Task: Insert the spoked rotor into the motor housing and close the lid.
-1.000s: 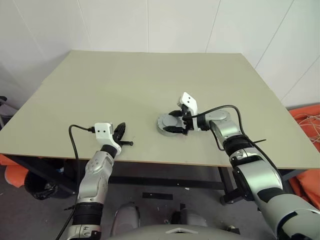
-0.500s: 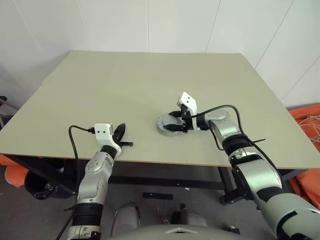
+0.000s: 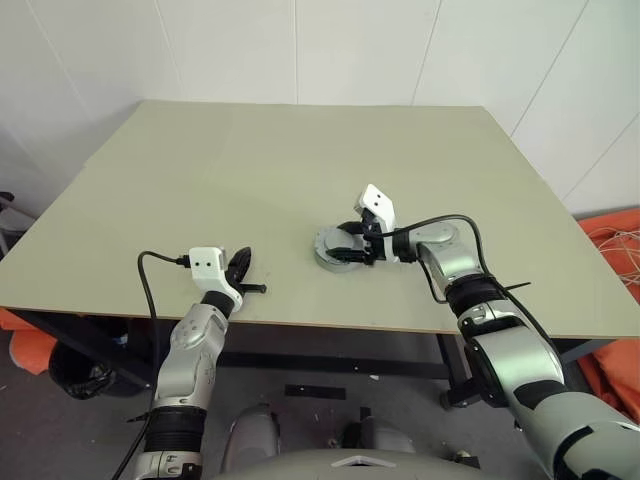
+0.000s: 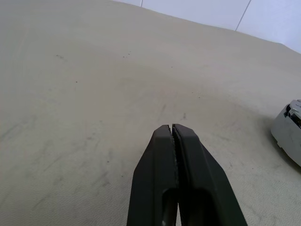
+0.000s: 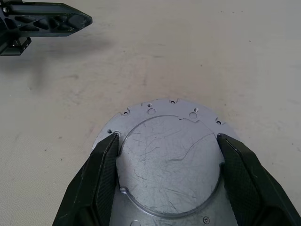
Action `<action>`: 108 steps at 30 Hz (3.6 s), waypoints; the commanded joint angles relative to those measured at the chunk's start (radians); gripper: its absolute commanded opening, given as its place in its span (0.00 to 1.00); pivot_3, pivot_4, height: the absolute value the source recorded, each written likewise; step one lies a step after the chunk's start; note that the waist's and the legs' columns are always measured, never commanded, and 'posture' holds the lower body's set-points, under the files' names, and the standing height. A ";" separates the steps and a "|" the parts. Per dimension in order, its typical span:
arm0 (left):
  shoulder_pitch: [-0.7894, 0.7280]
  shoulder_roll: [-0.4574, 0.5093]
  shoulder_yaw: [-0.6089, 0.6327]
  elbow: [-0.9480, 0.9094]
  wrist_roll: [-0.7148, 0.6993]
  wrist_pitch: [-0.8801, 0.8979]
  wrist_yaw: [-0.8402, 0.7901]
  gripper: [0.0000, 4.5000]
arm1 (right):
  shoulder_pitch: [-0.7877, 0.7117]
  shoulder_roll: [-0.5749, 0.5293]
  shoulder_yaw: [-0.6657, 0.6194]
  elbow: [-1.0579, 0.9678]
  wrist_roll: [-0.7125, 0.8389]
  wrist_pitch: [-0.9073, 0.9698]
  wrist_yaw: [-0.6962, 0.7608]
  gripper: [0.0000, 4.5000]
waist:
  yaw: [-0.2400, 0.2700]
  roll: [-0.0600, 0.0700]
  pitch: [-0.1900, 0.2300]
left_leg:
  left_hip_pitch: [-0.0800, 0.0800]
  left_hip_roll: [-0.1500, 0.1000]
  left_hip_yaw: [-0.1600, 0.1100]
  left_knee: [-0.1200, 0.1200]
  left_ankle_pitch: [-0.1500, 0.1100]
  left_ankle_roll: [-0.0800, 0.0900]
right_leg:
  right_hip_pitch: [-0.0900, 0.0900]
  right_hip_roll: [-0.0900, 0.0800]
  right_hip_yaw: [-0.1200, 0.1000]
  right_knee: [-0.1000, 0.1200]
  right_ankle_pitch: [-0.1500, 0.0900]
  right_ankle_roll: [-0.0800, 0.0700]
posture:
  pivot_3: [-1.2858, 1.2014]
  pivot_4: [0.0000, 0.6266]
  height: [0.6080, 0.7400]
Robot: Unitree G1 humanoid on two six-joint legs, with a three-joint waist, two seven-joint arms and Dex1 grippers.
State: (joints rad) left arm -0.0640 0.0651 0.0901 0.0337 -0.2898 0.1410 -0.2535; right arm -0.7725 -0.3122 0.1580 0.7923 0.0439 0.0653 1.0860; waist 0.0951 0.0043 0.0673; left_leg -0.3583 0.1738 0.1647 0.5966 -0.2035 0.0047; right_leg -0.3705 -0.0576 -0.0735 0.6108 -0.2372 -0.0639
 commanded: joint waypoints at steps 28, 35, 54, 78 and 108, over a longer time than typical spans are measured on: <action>-0.021 0.004 0.000 -0.031 -0.005 -0.007 -0.008 0.01 | 0.026 0.006 0.003 -0.150 0.002 0.083 -0.079 0.71 | -0.001 0.000 0.000 | 0.000 0.000 0.000 0.000 0.000 0.000 | 0.000 0.000 0.000 -0.001 0.000 0.000 | 0.52 0.00 1.00; -0.018 0.009 -0.007 -0.036 0.002 -0.017 -0.019 0.01 | 0.007 0.001 0.002 -0.126 -0.003 0.078 -0.074 0.71 | -0.001 0.000 0.000 | 0.000 0.000 0.000 0.000 0.000 0.000 | 0.000 0.000 0.000 -0.001 0.000 0.000 | 0.52 0.00 1.00; -0.018 0.058 -0.076 -0.049 0.007 -0.037 -0.158 0.01 | 0.013 0.002 0.018 -0.141 -0.016 0.074 -0.077 0.71 | -0.001 0.000 0.000 | 0.000 0.000 0.000 0.000 0.000 0.000 | 0.000 0.000 0.000 -0.001 0.000 0.000 | 0.52 0.00 1.00; -0.004 0.048 -0.081 -0.076 -0.010 -0.018 -0.158 0.01 | -0.017 -0.023 0.047 -0.073 -0.058 0.138 -0.088 0.71 | 0.000 0.000 0.000 | 0.003 0.000 0.000 0.000 0.000 0.000 | 0.003 0.000 0.000 -0.001 0.000 0.000 | 0.52 0.00 1.00; -0.010 0.043 -0.072 -0.071 -0.016 -0.005 -0.151 0.01 | -0.028 -0.066 0.051 0.000 -0.061 0.033 -0.047 0.71 | 0.004 0.000 0.000 | 0.005 -0.001 0.000 0.000 0.000 0.000 | 0.006 0.000 0.000 -0.002 0.000 0.000 | 0.52 0.00 1.00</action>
State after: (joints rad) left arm -0.0636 0.1088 0.0102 -0.0020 -0.2934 0.1402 -0.4050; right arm -0.7893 -0.3383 0.2164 0.7738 0.0022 0.0874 1.0369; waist 0.0995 0.0045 0.0674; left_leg -0.3532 0.1731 0.1647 0.5962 -0.2036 0.0045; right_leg -0.3649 -0.0580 -0.0734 0.6091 -0.2372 -0.0638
